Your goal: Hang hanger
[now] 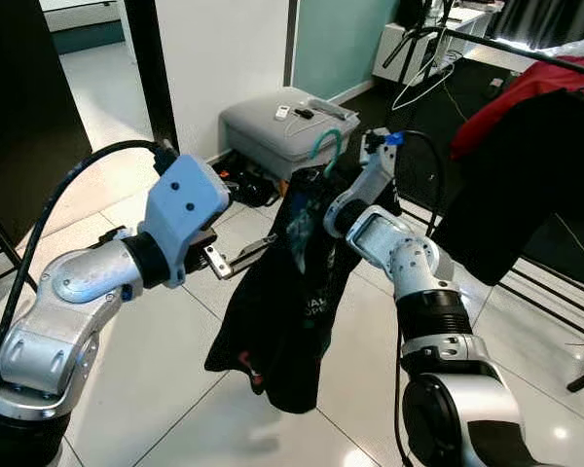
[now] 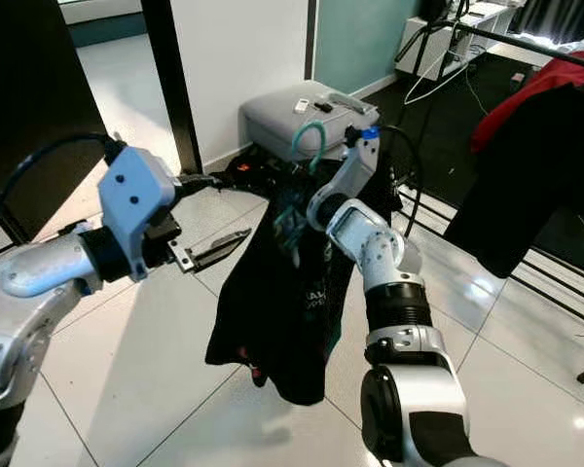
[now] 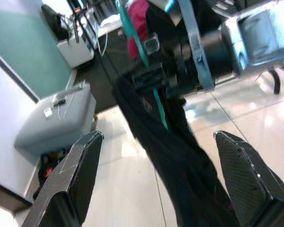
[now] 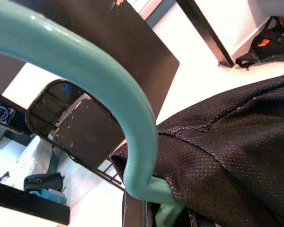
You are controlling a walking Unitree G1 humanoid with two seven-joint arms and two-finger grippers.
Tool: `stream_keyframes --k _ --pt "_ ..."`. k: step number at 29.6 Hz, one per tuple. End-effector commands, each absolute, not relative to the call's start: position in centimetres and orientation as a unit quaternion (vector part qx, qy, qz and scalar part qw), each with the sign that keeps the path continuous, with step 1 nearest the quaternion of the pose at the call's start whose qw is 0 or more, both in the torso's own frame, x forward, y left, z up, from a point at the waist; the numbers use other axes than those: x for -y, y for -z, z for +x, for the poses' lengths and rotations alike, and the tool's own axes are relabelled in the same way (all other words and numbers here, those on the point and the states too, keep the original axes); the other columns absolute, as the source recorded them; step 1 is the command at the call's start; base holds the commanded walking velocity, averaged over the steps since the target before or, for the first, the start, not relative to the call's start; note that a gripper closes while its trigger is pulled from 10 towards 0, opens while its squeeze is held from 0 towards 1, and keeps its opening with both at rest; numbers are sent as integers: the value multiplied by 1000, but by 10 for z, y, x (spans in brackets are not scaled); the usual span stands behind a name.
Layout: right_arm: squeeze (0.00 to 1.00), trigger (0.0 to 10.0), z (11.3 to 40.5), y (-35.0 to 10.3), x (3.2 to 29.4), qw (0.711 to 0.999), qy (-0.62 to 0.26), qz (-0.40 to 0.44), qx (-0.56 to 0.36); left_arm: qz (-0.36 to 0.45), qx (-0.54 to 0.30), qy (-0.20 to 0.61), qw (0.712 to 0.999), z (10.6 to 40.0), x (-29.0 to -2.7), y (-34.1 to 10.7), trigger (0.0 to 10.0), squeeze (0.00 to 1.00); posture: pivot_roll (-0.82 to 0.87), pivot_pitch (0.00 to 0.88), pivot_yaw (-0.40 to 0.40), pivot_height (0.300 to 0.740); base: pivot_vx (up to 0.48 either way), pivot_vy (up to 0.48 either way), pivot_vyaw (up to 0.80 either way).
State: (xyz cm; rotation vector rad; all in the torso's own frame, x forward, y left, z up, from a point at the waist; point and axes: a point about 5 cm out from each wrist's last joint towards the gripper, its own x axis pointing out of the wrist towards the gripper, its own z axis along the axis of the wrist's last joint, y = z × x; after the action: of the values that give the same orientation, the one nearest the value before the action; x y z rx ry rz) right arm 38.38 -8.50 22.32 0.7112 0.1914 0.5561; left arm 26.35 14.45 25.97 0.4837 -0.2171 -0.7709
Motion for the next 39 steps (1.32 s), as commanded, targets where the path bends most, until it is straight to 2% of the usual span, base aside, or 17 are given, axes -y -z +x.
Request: stream_keyframes --k 1,2,3,7,12,22,31,35,39 --pt "0 10000 383 -230 88 892 -278 348 -76 242 87 387 885 260 -142 -254 10000 1000 40 67 -95 740 0 0 0" --pt "0 10000 382 -235 90 885 -286 361 -68 238 63 403 882 257 -140 -245 10000 792 40 65 -94 740 0 0 0" --pt "0 10000 382 -242 91 879 -297 370 -56 224 36 422 878 254 -137 -236 10000 0 41 64 -94 740 0 0 0" --pt "0 10000 381 -253 93 867 -319 381 -34 189 -12 442 877 250 -130 -220 10000 0 40 57 -92 740 0 0 0" --pt "0 10000 380 -257 92 863 -329 383 -28 178 -24 443 879 251 -125 -215 10000 0 40 55 -93 740 0 0 0" --pt "0 10000 371 -255 82 848 -362 386 -35 191 -4 365 911 268 -125 -222 10000 0 40 53 -87 740 0 0 0" --pt "0 10000 367 -256 80 842 -374 387 -35 205 -6 329 922 275 -130 -223 10000 0 38 56 -85 740 0 0 0" --pt "0 10000 367 -256 80 842 -375 386 -36 176 9 345 922 272 -132 -231 10000 0 34 59 -87 740 0 0 0" --pt "0 10000 368 -256 84 845 -369 385 -35 151 21 418 895 254 -142 -243 10000 0 36 61 -87 740 0 0 0"
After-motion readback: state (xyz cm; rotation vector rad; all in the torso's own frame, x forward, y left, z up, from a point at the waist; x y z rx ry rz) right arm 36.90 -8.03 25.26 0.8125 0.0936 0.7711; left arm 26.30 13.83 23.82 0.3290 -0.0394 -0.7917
